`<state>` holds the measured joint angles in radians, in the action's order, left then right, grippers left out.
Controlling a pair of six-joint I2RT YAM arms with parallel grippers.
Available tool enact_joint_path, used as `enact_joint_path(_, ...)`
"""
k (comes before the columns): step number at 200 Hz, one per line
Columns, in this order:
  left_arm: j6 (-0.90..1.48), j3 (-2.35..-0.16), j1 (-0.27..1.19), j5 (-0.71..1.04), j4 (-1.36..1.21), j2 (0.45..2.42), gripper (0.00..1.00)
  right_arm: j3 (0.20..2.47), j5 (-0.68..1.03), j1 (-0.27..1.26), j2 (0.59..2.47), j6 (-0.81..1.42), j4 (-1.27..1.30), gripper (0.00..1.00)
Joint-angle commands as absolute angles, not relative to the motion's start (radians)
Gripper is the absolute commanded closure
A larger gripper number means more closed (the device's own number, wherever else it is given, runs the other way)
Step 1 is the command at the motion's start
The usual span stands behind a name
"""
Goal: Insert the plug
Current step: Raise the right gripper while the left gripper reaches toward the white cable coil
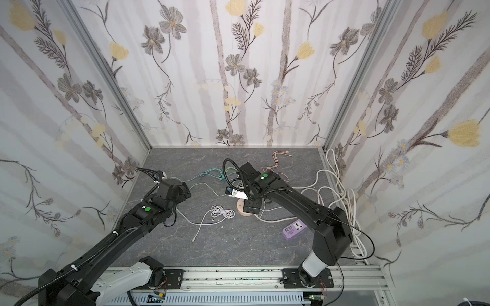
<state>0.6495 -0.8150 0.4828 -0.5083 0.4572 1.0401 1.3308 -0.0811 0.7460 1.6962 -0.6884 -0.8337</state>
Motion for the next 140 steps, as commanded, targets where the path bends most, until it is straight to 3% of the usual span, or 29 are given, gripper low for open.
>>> enact_joint_path(1,0.702,-0.81,0.47,-0.502,0.433,1.052,0.0,1.229,-0.063,0.747,1.616,-0.526,-0.53,0.01)
enact_joint_path(25,0.725,-0.801,0.444,-0.471,0.439,1.061,0.0,1.071,-0.166,0.747,1.494,-0.342,-0.262,0.01)
enact_joint_path(58,0.731,-0.793,0.427,-0.354,0.448,1.101,0.0,0.836,-0.301,0.742,1.367,0.082,0.13,0.01)
enact_joint_path(90,0.712,-0.814,0.447,-0.248,0.532,1.179,0.0,0.815,-0.291,0.727,1.345,0.383,0.126,0.01)
enact_joint_path(140,0.502,-0.882,0.635,-0.118,0.638,1.346,0.0,0.817,-0.383,0.726,1.34,0.429,0.072,0.01)
